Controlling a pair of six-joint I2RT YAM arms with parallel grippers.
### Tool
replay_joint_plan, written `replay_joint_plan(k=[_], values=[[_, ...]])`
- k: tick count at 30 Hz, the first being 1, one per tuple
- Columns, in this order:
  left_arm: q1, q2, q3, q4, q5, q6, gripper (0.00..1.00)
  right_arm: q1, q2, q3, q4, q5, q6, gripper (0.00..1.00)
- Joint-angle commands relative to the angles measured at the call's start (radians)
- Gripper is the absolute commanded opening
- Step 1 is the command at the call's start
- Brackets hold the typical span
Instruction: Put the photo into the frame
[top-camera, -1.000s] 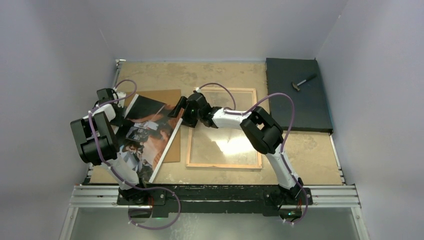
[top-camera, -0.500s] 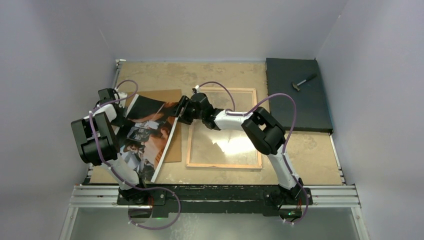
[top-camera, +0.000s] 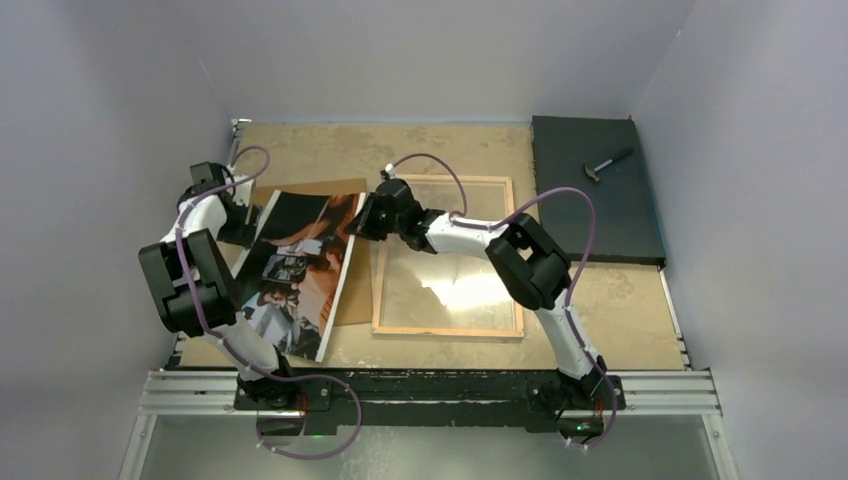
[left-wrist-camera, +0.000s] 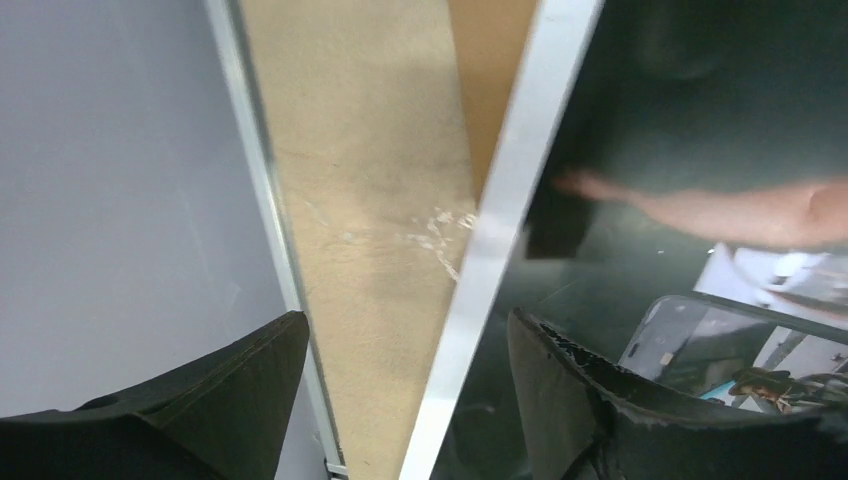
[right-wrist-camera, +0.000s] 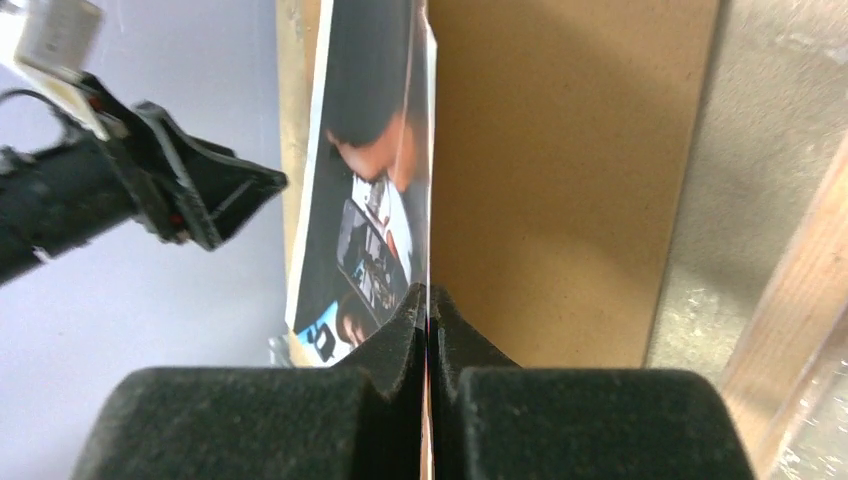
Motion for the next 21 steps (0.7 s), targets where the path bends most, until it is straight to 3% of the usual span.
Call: replay_joint_plan(k=[1,5,12,17,21], values=[[-0.003,-0.063,0.159,-0.092,0.012,-0.053,0.76,-0.016,-0.172,0.098,-0.103,0.108,-0.200,0.00],[-0.001,-0.077,0.278,-0.177,0.034,-0.086,0.90,-0.051,-0.338,0.160,-0.192,0.199,-0.415,0.00],[-0.004,-0.086,0.355,-0.247,0.094,-0.124,0.96,-0.044,-0.592,0.301,-0.446,0.419,-0.847,0.00],[-0.010,-0.091,0.342,-0.254,0.122,-0.135,0.97,0.113,-0.725,0.213,-0.487,0.558,-1.055,0.00],[-0.017,-0.107,0.327,-0.257,0.124,-0.133,0.97,0.234,-0.677,0.221,-0.673,0.755,-1.036,0.00]])
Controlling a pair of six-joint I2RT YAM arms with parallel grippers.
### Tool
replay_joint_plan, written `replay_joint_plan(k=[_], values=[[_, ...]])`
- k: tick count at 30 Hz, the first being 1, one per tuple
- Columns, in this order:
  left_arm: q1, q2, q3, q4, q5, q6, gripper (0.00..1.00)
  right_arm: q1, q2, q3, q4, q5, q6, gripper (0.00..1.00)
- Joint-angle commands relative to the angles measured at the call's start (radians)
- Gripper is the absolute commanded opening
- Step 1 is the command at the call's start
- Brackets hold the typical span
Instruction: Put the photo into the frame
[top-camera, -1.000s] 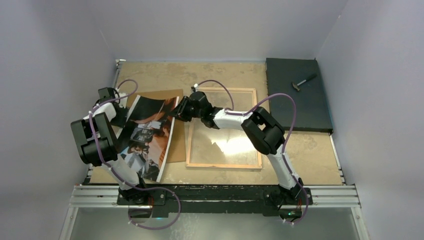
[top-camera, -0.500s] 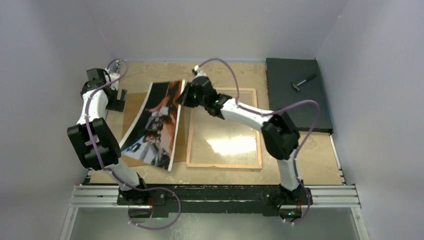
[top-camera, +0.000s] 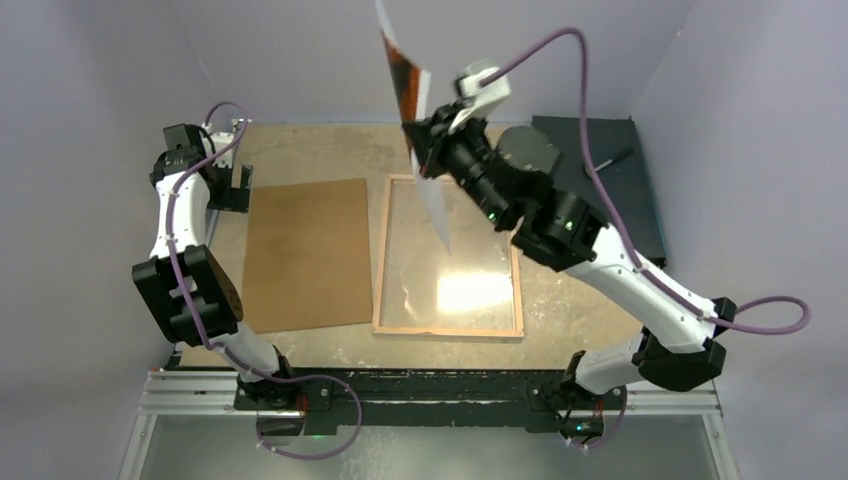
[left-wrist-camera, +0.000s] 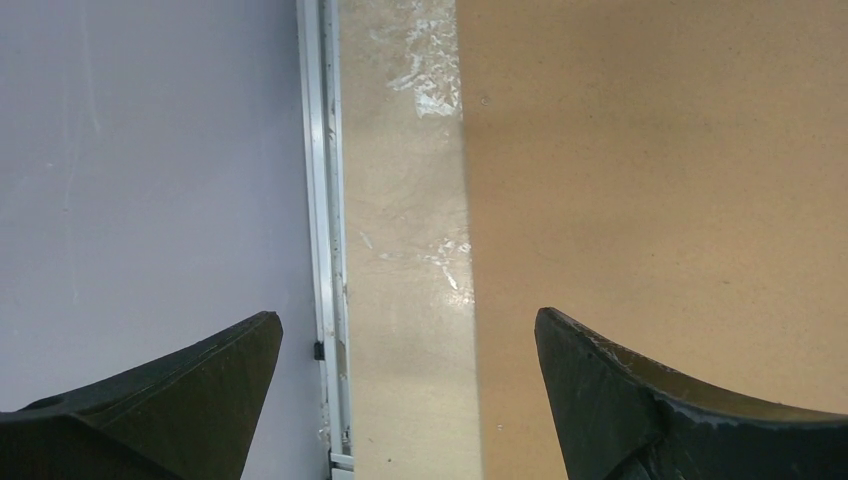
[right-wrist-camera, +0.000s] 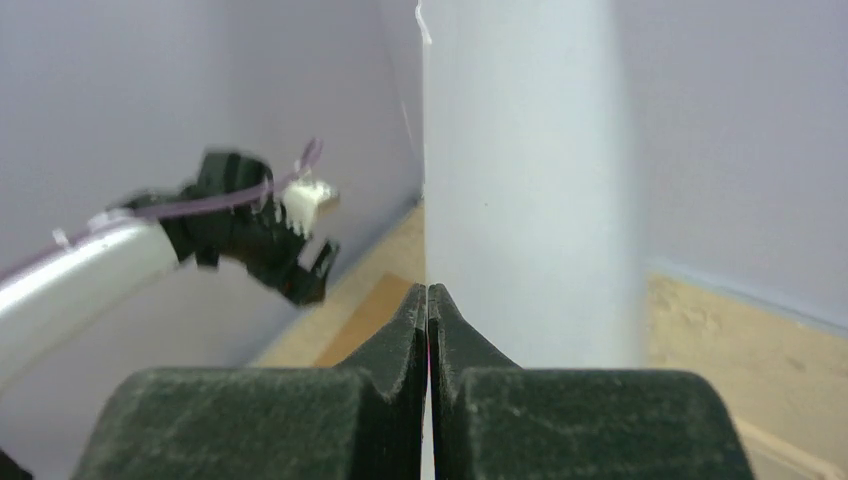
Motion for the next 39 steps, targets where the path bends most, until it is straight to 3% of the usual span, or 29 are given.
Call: replay_joint_plan(k=[1,6,12,19,26,28,32,36,39], values=[[-0.013,-0.049,-0.008,-0.016,0.027,-0.018,0.97,0.132,0.125,-0.046,-0.290,0.298,-0.092,0.00],[-0.014,-0.065,-0.020,-0.018,0.030,-0.013,0.97,0.255,0.270,-0.032,-0.555,0.520,0.032,0.00],[-0.014,-0.068,-0.027,-0.018,0.037,-0.012,0.97,0.271,0.432,0.055,-0.771,0.448,0.287,0.00],[-0.015,-0.081,-0.054,-0.009,0.034,-0.002,0.97,0.230,0.599,0.180,-0.667,0.272,0.394,0.00],[-0.015,-0.103,-0.082,-0.003,0.036,0.009,0.97,0.114,0.715,0.264,-0.543,0.072,0.539,0.00],[-0.015,-0.104,-0.090,-0.004,0.045,0.010,0.97,0.084,0.702,0.218,-0.477,0.034,0.578,0.08],[-0.027,-0.104,-0.110,-0.036,0.101,0.002,0.97,0.047,0.683,0.169,-0.367,-0.025,0.616,0.48],[-0.109,-0.133,-0.174,-0.063,0.162,-0.021,0.98,0.021,0.712,0.264,-0.367,-0.080,0.604,0.70],[-0.213,-0.170,-0.239,-0.055,0.225,-0.052,0.98,-0.029,0.682,0.237,-0.333,-0.176,0.605,0.81]])
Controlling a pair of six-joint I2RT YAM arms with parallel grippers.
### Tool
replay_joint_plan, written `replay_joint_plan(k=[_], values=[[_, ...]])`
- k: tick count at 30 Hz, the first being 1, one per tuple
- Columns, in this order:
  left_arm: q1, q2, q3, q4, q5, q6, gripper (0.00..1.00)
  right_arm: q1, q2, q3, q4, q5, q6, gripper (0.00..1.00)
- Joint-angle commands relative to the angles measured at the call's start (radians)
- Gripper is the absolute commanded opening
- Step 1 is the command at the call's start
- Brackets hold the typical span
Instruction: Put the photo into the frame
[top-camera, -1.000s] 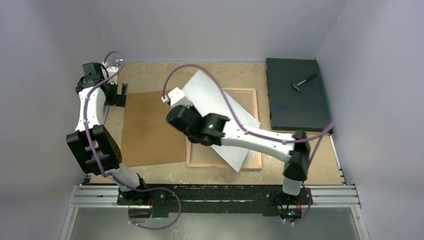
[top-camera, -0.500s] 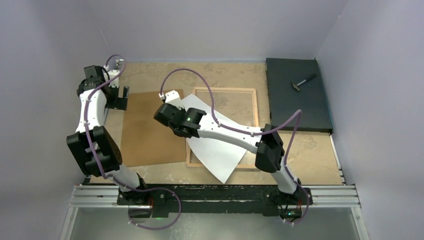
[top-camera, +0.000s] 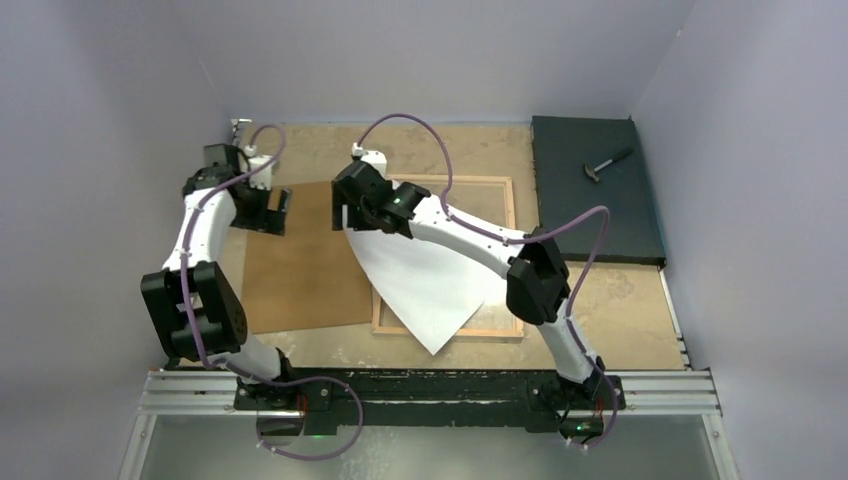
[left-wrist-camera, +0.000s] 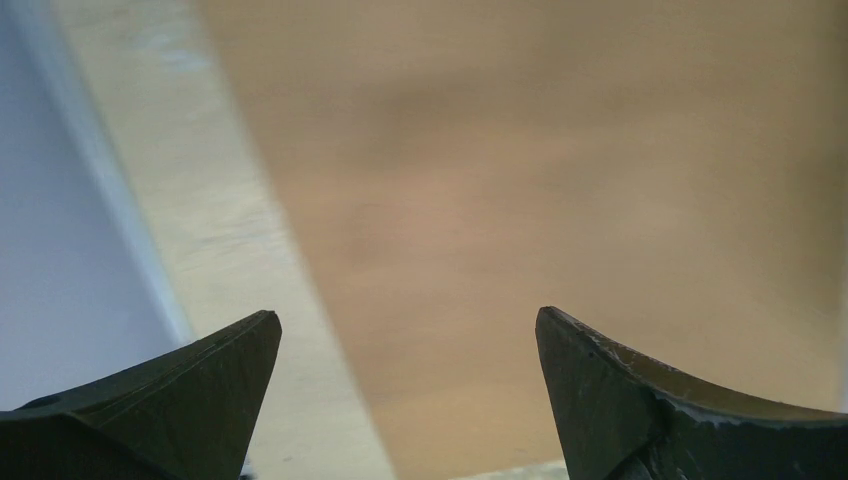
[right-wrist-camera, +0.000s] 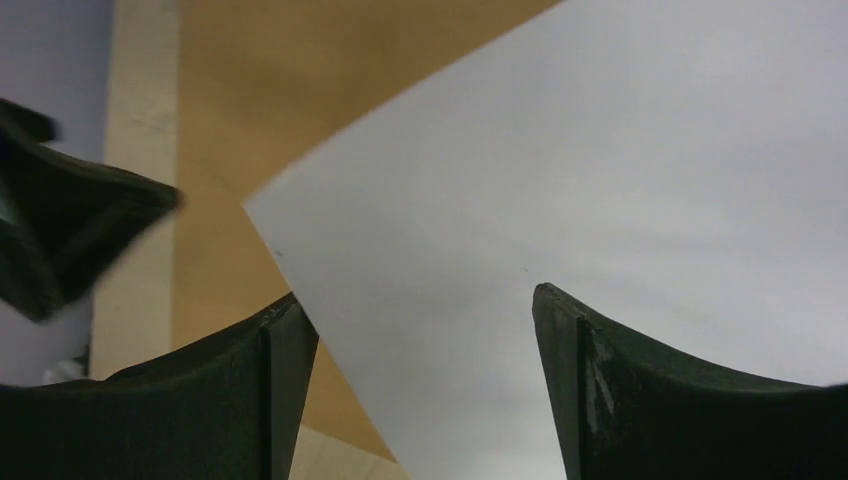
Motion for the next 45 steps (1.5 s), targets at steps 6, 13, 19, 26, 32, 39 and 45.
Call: replay_joint_plan(k=[6,13,19,26,32,39,45], values=[[-0.212,-0.025,-0.079,-0.043,0.307,-0.094,0.99,-0.088,-0.178,-0.156,0.196,-0.181,-0.005,0.99],[-0.229,-0.004,-0.139,0.024,0.296,-0.121,0.98,-0.235,-0.290,-0.322,0.223,-0.203,-0.054,0.99],[-0.321,-0.058,-0.251,0.125,0.134,-0.036,0.95,-0.460,-0.362,-0.505,0.288,-0.454,-0.212,0.99],[-0.463,-0.046,-0.343,0.283,-0.099,-0.027,0.93,-0.574,-0.300,-0.533,0.309,-0.649,-0.321,0.99],[-0.529,-0.007,-0.342,0.320,-0.188,-0.038,0.92,-0.581,-0.175,-0.458,0.318,-0.722,-0.356,0.99],[-0.591,-0.044,-0.364,0.282,-0.202,-0.004,0.93,-0.582,-0.051,-0.379,0.350,-0.781,-0.384,0.97],[-0.606,-0.101,-0.377,0.234,-0.190,0.059,0.96,-0.581,0.006,-0.325,0.364,-0.806,-0.390,0.95]])
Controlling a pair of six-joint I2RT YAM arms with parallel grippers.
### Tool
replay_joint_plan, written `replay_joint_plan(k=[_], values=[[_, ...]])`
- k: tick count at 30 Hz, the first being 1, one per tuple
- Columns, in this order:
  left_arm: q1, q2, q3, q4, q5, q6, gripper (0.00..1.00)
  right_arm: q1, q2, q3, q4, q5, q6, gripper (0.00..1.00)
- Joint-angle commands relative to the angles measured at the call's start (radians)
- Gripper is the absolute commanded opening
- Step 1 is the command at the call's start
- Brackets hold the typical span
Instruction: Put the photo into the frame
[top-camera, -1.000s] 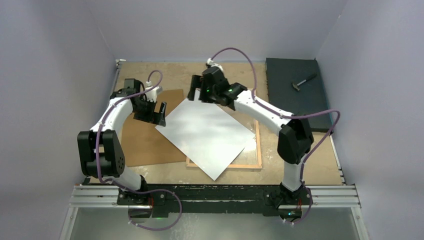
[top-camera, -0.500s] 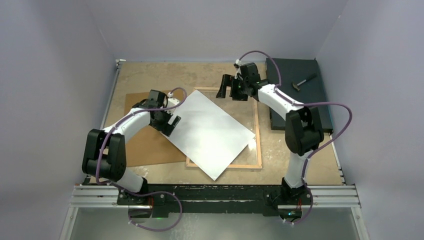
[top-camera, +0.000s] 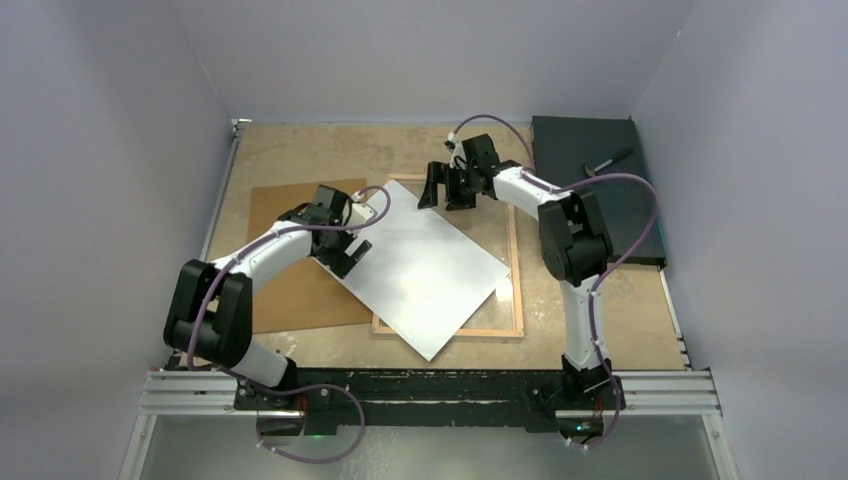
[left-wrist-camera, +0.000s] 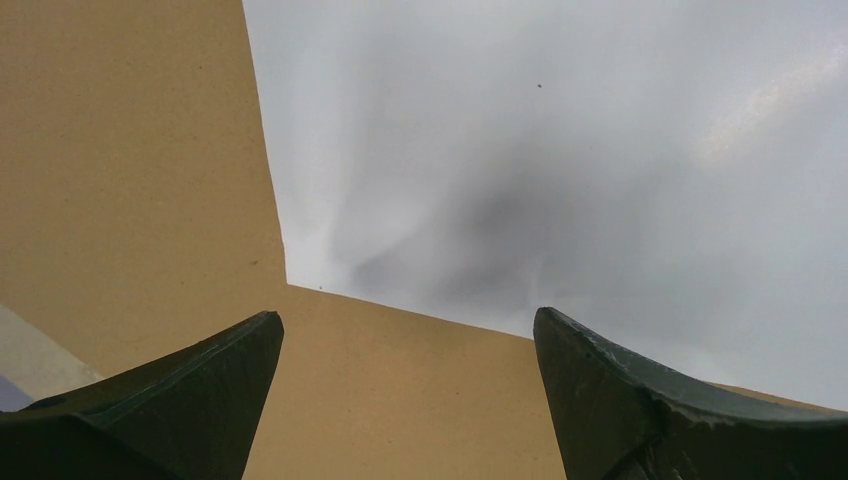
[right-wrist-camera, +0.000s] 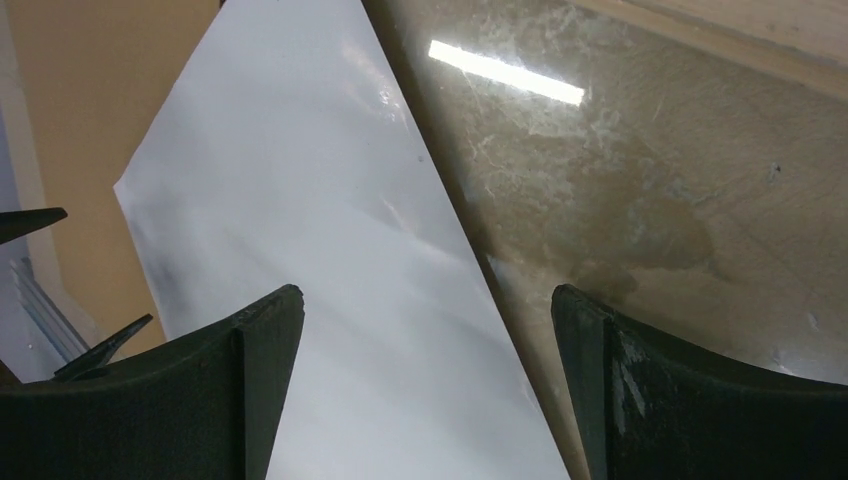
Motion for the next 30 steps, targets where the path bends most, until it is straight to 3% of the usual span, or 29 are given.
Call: replay_joint_plan(k=[1,19,30], values=[[-0.015,-0.069,-0.025,-0.023,-0.017,0.062,0.96,0.000,0.001,0.078,0.044,-0.059,-0.030,0.95],[-0.056,0.015,-0.119,0.214,-0.211,0.029,0.95,0.001,0.050,0.059,0.095,-0.115,-0.001,0.90],[-0.057,0.035,-0.134,0.227,-0.240,0.020,0.94,0.000,0.060,0.031,0.145,-0.214,0.040,0.86]])
